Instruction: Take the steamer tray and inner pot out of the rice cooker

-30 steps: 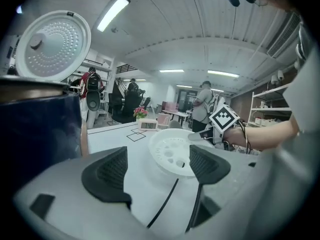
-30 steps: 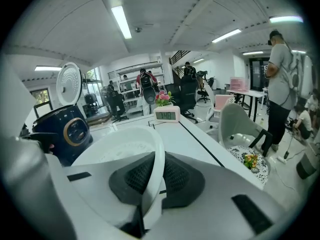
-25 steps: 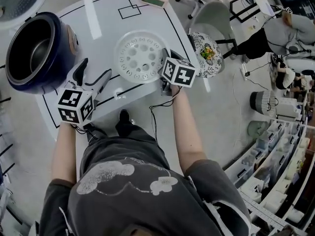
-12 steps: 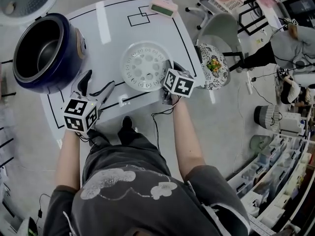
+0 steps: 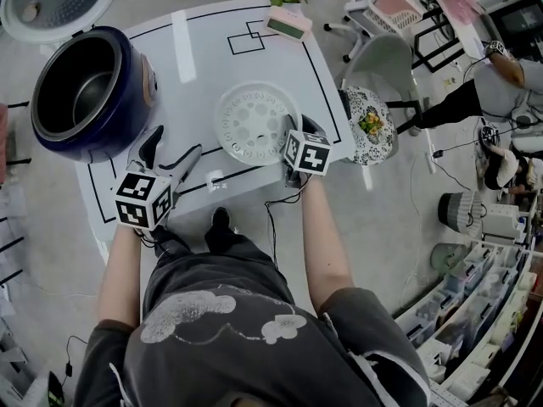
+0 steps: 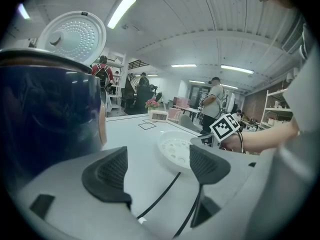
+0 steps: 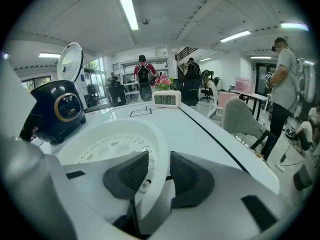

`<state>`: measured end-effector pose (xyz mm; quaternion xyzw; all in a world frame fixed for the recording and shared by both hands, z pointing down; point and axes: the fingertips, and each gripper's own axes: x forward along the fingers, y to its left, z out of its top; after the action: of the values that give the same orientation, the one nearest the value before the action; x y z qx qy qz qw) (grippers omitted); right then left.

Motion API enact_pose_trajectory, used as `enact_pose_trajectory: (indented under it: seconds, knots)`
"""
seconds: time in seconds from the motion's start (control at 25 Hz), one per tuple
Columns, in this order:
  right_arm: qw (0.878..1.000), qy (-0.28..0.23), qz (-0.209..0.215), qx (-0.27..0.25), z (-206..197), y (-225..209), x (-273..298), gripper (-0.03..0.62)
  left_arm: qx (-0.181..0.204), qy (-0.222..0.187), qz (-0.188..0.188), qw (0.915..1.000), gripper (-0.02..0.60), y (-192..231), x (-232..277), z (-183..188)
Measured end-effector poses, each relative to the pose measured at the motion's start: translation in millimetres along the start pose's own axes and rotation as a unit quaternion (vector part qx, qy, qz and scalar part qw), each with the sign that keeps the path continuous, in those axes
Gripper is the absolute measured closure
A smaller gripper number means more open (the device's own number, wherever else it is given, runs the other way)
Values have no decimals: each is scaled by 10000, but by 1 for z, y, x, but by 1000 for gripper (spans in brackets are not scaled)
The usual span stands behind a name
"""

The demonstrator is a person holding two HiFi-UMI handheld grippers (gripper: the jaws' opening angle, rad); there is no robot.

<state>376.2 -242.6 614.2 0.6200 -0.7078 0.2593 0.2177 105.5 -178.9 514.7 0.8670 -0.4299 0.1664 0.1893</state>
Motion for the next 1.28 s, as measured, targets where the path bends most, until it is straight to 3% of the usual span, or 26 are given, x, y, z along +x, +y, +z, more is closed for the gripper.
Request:
enact_pose_trajectory:
  seconds: [0.2, 0.68, 1.04, 1.28]
  knots:
    - [10000, -9, 26, -24, 4, 3, -7, 363, -8, -38, -67, 10000, 189, 1, -2, 6]
    - [9951, -951, 100, -260, 87, 39, -66, 352, 257, -661, -293, 9970, 189, 0, -29, 63]
    - [9797, -1729, 890, -483, 171, 135, -97, 345, 476, -1372, -419, 9885, 189, 6, -76, 113]
    - [9640, -1938, 1592, -879, 210, 224, -98, 345, 607, -1763, 9, 9825, 189, 38, -130, 144]
